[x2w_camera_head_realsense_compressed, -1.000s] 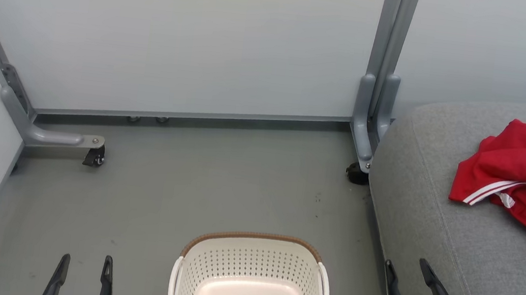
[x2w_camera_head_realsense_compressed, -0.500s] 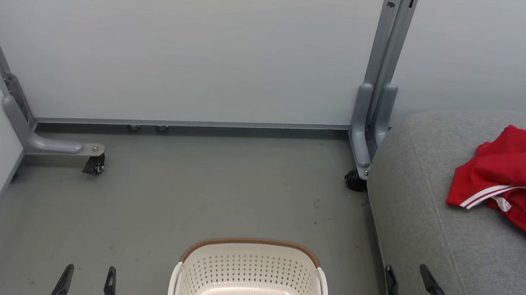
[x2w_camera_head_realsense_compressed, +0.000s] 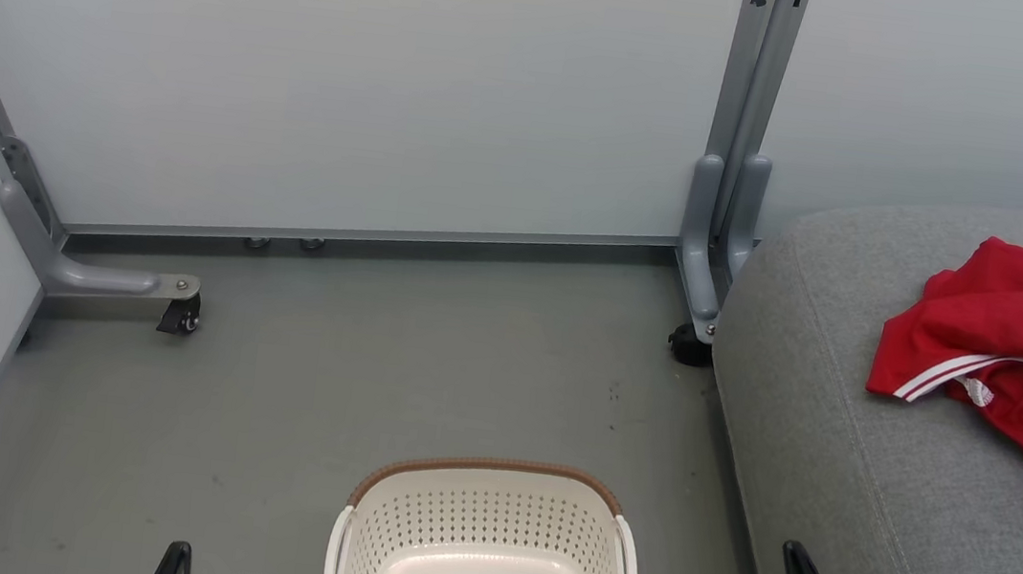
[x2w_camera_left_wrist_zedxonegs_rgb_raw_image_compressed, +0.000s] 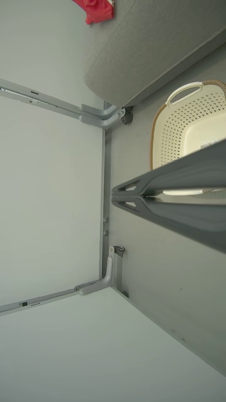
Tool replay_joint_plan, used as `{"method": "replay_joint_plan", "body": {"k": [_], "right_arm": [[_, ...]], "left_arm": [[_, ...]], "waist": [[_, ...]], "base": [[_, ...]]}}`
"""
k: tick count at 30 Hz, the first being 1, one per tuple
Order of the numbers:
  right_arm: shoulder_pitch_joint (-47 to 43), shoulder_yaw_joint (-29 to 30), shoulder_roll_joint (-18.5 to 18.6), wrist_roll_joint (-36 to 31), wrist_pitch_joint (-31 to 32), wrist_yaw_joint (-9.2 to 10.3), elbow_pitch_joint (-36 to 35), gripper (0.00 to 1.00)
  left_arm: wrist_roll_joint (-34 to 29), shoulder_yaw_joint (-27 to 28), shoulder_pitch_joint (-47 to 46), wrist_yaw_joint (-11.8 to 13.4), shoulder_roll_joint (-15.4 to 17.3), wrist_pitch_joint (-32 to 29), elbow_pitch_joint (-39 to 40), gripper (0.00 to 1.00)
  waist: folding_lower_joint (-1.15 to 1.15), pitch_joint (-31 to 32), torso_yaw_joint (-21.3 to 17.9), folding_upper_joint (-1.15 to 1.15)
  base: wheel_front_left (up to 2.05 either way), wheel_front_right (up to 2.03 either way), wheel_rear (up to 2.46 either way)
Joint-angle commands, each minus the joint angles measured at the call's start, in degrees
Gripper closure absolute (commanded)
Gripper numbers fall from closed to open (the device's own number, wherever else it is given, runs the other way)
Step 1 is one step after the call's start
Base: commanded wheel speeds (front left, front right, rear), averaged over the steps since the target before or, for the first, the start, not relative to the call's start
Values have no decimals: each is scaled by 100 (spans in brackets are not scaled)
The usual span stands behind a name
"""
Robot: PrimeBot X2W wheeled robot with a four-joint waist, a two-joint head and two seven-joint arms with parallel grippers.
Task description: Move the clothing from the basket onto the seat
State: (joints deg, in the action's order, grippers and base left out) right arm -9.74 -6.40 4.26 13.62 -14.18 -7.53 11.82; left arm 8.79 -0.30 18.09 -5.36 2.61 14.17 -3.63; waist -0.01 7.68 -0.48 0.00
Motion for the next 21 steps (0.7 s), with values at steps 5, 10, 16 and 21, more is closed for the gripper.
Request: {"method": "replay_joint_plan", "body": {"k": [5,10,16,21], "right_arm": [[219,109,10,741,161,1,-57,100],[327,177,14,1273,284,1,-36,100],[445,258,15,1877,427,1,-15,100],[532,319,15,2319,535,2,0,100]], "left_arm": [[791,54,-305,-27,26,-154,-11,100],[1349,89,-466,-41,37,-283,-94,100],[1985,130,-650,-59,49,-431,-181,100],[2447,160,-782,-70,57,-541,-240,100]], "waist": [[1,-36,3,0],[1,-69,5,0],[1,-108,7,0],[1,-139,9,0]], "base": [[0,0,0],[0,0,0],[0,0,0],[0,0,0]]}}
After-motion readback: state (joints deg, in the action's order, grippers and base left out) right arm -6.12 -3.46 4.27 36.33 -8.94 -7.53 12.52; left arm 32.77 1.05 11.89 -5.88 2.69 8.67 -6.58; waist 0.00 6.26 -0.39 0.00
